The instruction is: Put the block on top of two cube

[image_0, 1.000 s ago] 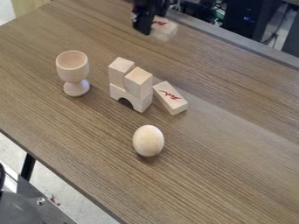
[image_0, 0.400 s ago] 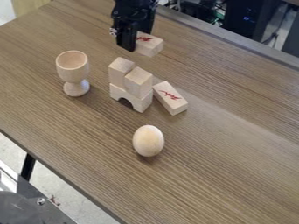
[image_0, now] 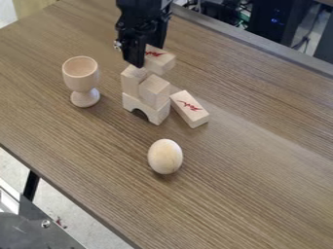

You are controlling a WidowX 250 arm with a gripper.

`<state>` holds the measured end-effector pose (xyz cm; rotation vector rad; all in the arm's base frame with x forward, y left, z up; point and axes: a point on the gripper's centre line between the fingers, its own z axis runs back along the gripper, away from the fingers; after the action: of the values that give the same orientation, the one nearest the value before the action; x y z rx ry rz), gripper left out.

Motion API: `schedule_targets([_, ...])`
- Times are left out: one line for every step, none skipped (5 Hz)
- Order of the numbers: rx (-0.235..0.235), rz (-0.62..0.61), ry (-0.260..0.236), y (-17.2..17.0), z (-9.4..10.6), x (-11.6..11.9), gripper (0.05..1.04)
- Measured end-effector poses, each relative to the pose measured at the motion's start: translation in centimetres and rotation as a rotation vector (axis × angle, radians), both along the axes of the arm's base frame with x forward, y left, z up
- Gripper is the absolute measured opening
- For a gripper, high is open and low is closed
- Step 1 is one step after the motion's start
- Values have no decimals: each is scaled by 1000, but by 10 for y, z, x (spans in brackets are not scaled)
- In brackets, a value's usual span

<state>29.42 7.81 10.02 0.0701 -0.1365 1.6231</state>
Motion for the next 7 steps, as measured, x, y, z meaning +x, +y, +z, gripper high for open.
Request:
schedule_targets([10,-10,-13,1,3,-1,560])
schedule_targets([10,-20,-9,0,0,-4,560])
schedule_targets([7,-31,3,-1,-4,-7,560])
schedule_targets([8,-35,13,-1,-8,-11,560])
schedule_targets([15,-42,20,0,-11,-13,560])
schedule_targets([16,-45,18,0,-13,-14,624])
schedule_targets([23,-48,19,2,-13,-14,922])
